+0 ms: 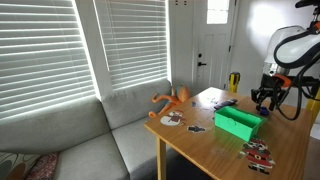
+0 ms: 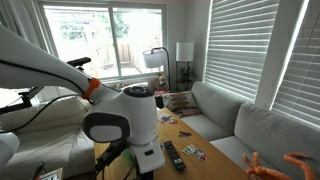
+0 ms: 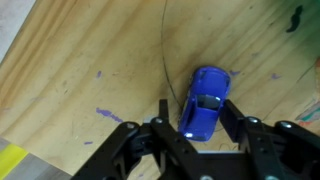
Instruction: Put the blue car in the green tool box then close the box.
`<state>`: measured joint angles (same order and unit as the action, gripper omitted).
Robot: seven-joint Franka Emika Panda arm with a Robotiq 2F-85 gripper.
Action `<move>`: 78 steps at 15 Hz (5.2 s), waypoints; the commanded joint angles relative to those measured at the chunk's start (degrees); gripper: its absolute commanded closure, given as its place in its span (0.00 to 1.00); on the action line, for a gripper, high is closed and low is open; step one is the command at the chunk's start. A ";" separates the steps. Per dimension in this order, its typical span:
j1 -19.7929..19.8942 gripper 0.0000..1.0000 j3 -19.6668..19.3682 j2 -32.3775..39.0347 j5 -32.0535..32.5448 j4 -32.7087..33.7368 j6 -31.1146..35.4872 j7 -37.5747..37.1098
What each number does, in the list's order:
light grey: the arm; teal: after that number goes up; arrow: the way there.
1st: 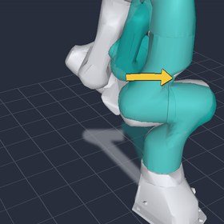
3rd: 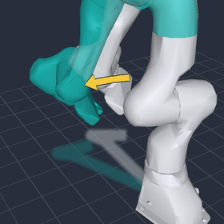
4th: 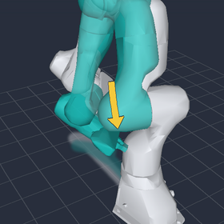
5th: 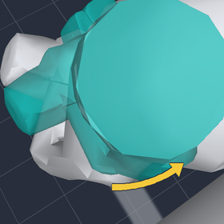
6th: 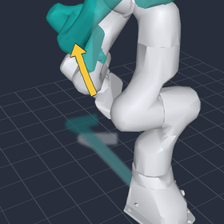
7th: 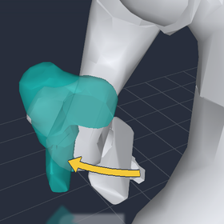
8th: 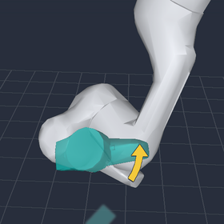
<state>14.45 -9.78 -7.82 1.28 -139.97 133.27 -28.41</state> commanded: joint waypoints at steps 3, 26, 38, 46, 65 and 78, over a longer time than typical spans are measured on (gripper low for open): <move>-0.58 0.86 0.21 0.12 -1.05 1.77 -1.71 -0.41; -18.53 0.90 8.65 -6.25 -10.01 1.34 1.55 32.94; -17.23 0.49 8.76 -2.87 -10.38 1.77 1.61 32.86; -16.66 0.01 7.87 -6.05 -12.17 1.44 0.00 33.64; -13.03 0.00 -1.54 -14.92 -15.65 -0.98 -2.61 44.97; -10.81 0.00 -13.09 -6.33 -29.82 4.06 -20.54 63.90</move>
<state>2.28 -21.49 -17.56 -25.10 -138.80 117.51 31.22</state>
